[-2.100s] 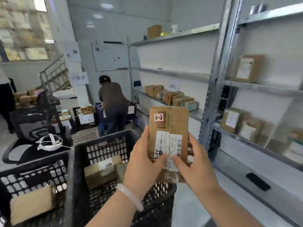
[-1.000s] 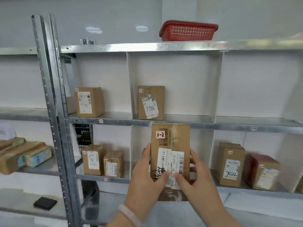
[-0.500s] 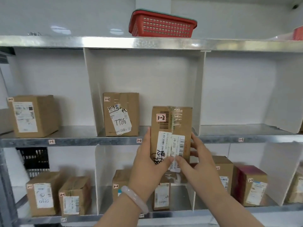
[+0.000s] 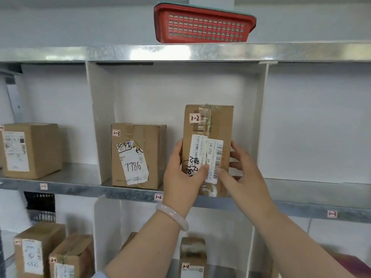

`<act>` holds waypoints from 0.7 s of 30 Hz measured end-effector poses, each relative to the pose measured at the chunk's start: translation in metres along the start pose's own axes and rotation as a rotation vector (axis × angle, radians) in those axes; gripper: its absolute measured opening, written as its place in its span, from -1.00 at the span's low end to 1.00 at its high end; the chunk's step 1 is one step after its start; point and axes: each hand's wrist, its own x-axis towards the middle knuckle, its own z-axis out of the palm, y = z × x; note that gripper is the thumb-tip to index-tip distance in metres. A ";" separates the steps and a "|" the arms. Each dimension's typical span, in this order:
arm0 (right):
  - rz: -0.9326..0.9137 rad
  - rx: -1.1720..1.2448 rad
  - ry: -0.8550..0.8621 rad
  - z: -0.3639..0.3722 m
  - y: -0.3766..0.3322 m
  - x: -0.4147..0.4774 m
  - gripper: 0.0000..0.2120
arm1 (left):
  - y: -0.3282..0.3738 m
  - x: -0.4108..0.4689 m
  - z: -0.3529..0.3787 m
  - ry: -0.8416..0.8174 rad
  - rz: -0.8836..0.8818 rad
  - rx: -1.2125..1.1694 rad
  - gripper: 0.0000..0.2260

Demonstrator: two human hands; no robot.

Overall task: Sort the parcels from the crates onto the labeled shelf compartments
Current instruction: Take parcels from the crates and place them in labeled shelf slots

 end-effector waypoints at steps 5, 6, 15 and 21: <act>0.063 0.019 0.015 0.000 0.025 0.011 -0.36 | -0.018 0.009 0.014 0.003 0.017 0.013 -0.33; 0.073 0.006 0.014 0.000 0.030 0.011 -0.36 | -0.021 0.010 0.015 -0.004 0.010 0.010 -0.33; 0.079 -0.071 -0.020 0.005 0.049 0.014 -0.43 | -0.050 0.019 0.023 -0.108 0.010 0.055 -0.37; 0.073 -0.081 -0.013 0.008 0.051 0.014 -0.45 | -0.060 0.023 0.022 -0.105 0.008 0.065 -0.37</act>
